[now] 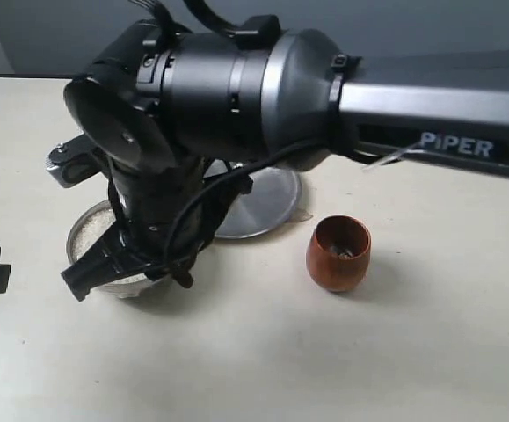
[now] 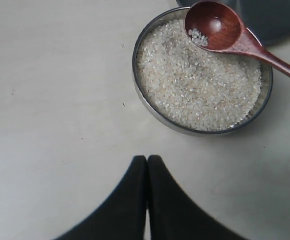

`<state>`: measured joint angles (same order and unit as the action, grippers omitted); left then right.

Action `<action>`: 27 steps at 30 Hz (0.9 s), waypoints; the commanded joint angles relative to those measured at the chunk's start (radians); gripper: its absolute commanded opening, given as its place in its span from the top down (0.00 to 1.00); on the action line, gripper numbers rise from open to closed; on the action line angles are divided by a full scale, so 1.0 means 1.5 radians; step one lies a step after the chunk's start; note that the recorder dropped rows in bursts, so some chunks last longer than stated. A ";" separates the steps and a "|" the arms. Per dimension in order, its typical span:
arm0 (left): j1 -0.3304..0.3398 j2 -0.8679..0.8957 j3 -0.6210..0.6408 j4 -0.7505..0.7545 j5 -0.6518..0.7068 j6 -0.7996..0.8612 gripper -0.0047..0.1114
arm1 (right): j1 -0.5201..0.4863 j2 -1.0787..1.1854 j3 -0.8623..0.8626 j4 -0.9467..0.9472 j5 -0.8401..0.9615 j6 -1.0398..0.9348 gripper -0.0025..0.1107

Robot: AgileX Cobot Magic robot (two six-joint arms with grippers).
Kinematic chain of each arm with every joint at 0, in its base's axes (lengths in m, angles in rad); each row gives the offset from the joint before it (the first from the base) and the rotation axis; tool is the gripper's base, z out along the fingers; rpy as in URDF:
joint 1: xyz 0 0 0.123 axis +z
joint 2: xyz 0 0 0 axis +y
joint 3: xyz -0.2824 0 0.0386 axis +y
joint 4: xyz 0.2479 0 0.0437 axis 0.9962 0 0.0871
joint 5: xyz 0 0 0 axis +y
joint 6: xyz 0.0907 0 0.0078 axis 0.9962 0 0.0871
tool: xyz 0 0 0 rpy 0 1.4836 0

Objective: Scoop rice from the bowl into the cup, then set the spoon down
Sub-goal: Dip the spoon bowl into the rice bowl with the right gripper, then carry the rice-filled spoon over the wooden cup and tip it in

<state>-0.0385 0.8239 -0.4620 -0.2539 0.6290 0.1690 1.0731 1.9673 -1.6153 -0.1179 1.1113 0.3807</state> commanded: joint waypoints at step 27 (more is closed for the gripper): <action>-0.002 0.000 -0.004 0.005 -0.005 -0.001 0.96 | -0.165 -0.436 0.424 -0.010 -0.164 0.004 0.98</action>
<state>-0.0385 0.8239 -0.4620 -0.2539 0.6290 0.1690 0.8428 1.3543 -1.0215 -0.1286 0.8745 0.3928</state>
